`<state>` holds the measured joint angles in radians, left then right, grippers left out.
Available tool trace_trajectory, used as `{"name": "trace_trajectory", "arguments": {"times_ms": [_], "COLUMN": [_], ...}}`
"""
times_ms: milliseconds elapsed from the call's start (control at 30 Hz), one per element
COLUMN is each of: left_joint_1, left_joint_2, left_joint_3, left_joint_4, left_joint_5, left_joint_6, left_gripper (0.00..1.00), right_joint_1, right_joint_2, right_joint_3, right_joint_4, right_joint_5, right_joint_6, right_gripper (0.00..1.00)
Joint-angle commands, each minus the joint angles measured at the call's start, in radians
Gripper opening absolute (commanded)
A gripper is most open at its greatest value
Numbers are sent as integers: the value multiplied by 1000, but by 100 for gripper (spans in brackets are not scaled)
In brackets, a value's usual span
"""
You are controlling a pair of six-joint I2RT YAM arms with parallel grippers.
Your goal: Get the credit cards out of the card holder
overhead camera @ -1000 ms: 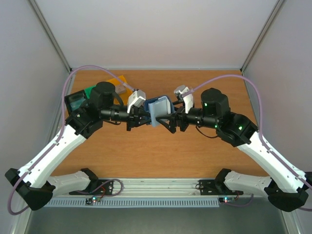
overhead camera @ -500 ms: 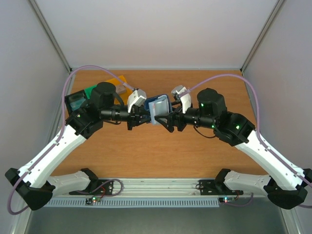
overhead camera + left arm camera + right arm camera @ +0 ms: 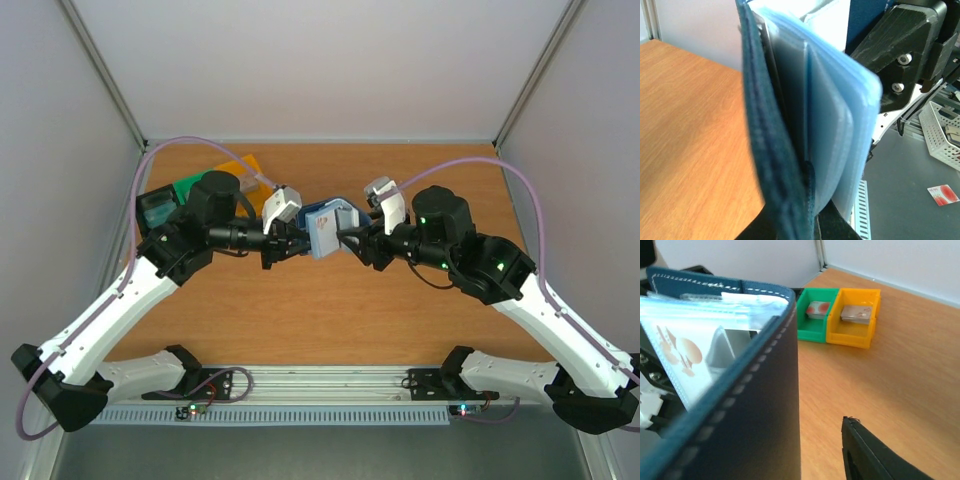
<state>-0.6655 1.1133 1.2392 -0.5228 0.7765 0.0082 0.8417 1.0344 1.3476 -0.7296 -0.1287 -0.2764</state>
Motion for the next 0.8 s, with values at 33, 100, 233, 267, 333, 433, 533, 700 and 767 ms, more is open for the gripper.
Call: {"name": "trace_trajectory", "arguments": {"times_ms": [33, 100, 233, 267, 333, 433, 533, 700, 767], "left_joint_1": [-8, -7, -8, -8, -7, -8, -8, -7, -8], "left_joint_2": [-39, -47, -57, -61, -70, -86, -97, -96, -83], "left_joint_3": [-28, -43, -62, -66, -74, -86, -92, -102, -100], "left_joint_4": [69, 81, 84, 83, 80, 72, 75, 155, 187], "left_joint_5": [43, 72, 126, 137, 167, 186, 190, 94, 42], "left_joint_6": [6, 5, 7, 11, 22, 47, 72, 40, -11], "left_gripper": [0, 0, 4, 13, 31, 53, 69, 88, 81], "right_joint_1": [5, 5, 5, 5, 5, 4, 5, 5, 5], "right_joint_2": [-11, -8, -3, -7, -16, -24, -20, 6, 14], "right_joint_3": [45, 49, 54, 54, 52, 54, 64, 96, 97], "right_joint_4": [-71, -71, -62, -62, -63, -66, -77, -105, -93], "right_joint_5": [43, 6, -57, -53, -37, -22, -25, -17, -61], "right_joint_6": [-33, -39, -36, -32, -26, -11, -1, 25, 22], "right_gripper": [36, 31, 9, 3, 1, 1, 1, 1, 1]}}
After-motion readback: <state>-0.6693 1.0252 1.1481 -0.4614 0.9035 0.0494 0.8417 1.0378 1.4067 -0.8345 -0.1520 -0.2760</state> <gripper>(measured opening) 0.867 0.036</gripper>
